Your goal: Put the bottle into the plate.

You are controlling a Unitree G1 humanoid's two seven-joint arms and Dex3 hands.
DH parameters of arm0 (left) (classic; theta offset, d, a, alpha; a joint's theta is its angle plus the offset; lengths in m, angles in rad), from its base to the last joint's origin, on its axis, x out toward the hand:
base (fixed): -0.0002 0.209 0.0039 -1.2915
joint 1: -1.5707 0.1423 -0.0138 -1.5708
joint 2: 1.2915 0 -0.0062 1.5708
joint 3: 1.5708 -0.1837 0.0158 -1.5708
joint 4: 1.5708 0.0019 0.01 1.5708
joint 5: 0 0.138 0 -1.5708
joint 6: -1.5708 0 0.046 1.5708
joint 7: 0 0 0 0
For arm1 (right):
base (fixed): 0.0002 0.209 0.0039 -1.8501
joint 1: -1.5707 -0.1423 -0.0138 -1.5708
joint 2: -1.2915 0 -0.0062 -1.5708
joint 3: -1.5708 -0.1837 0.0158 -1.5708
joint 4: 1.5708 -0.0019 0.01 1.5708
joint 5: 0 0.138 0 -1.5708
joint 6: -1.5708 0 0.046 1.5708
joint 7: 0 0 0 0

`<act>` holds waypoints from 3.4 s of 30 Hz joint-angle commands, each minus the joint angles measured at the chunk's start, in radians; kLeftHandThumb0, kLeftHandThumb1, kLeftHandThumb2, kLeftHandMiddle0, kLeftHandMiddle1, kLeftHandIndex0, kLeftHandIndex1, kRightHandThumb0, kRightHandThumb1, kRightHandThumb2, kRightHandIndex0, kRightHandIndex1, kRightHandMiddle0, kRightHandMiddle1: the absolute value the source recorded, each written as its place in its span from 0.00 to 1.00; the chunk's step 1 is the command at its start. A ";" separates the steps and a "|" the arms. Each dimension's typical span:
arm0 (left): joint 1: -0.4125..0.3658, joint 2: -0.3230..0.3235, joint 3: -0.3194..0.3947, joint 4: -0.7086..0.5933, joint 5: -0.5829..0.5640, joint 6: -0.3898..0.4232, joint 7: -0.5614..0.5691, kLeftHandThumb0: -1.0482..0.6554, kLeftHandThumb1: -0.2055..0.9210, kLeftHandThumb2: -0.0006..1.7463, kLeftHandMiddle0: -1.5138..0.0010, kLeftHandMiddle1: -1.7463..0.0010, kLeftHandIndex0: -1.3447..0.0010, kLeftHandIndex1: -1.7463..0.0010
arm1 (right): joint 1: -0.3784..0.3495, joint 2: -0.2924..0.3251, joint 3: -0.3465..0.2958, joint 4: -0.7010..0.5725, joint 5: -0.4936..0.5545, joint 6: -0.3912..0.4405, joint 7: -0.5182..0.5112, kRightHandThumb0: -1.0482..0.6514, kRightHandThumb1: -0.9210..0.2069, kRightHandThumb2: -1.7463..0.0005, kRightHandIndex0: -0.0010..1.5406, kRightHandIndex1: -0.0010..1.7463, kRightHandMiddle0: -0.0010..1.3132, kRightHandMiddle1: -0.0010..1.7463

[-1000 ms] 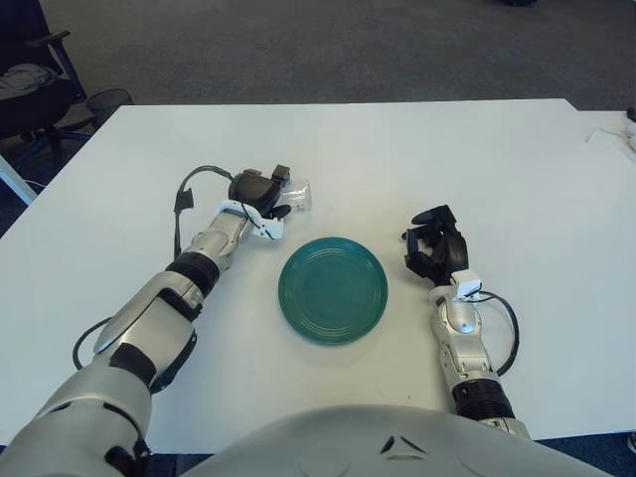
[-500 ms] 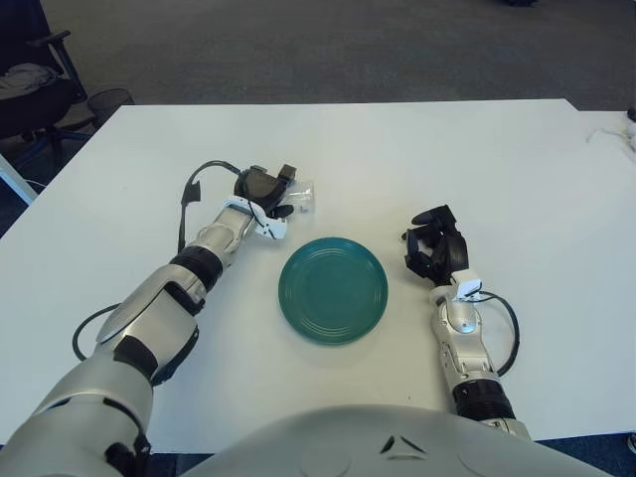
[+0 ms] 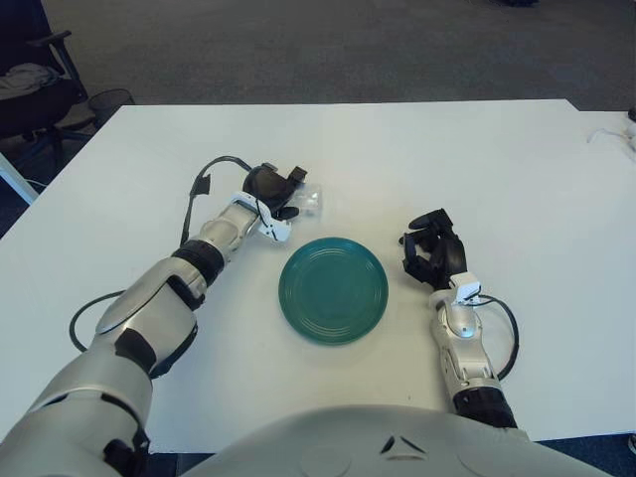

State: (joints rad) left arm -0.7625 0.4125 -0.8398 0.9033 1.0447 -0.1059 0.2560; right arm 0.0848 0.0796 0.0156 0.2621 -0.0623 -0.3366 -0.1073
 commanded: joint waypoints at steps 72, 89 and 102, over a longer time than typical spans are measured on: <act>0.106 -0.103 -0.207 0.419 0.303 0.002 -0.031 0.00 1.00 0.61 0.51 0.00 0.87 0.24 | 0.252 0.004 0.041 -0.123 -0.005 0.131 0.003 0.61 0.23 0.54 0.27 0.84 0.23 1.00; 0.068 -0.099 -0.298 0.374 0.313 -0.033 0.045 0.00 1.00 0.49 0.91 0.28 0.98 0.31 | 0.253 -0.006 0.036 -0.118 0.001 0.118 0.006 0.61 0.24 0.52 0.28 0.85 0.23 1.00; 0.072 -0.106 -0.339 0.404 0.303 -0.010 0.071 0.00 1.00 0.50 0.94 0.61 1.00 0.73 | 0.242 -0.015 0.037 -0.109 0.001 0.113 0.012 0.61 0.24 0.53 0.28 0.84 0.24 1.00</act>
State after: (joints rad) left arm -0.8982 0.3417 -1.0705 1.2316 1.2910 0.0065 0.3937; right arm 0.2698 0.0776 0.0656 0.0718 -0.0646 -0.3057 -0.1018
